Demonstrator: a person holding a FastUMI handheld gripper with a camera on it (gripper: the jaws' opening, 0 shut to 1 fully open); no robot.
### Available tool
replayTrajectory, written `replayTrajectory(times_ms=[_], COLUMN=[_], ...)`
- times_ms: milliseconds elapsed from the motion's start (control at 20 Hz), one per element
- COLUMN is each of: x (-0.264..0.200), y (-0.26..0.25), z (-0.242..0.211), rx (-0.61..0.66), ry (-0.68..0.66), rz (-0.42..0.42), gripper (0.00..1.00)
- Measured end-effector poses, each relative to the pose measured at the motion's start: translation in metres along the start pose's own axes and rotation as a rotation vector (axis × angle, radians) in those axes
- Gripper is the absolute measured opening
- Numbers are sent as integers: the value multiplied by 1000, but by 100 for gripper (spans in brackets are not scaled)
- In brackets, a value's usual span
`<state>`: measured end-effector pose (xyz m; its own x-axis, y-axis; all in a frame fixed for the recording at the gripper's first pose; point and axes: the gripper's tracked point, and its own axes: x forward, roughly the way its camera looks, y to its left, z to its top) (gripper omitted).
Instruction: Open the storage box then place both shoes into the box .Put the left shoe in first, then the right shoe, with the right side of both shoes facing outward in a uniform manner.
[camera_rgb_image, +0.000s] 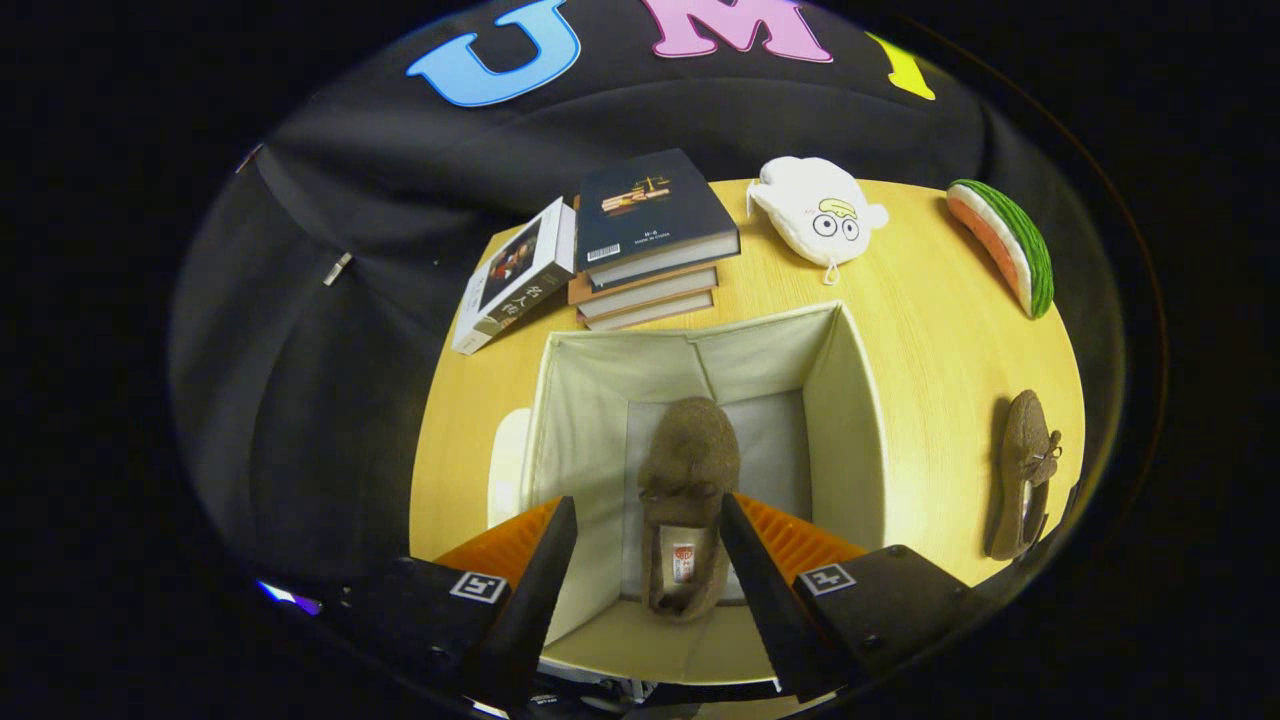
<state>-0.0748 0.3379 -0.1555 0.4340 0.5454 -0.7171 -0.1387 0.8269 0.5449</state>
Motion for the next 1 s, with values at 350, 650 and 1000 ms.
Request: replayTrajectory(times_ms=[350,650,1000], x=[-93,-156,-168], y=[-78,-224,-355], z=[49,38,-14], rx=[-100,-104,-69], ry=[-177,-179,-147], rz=[0,-162,-231], gripper=[90,90,90])
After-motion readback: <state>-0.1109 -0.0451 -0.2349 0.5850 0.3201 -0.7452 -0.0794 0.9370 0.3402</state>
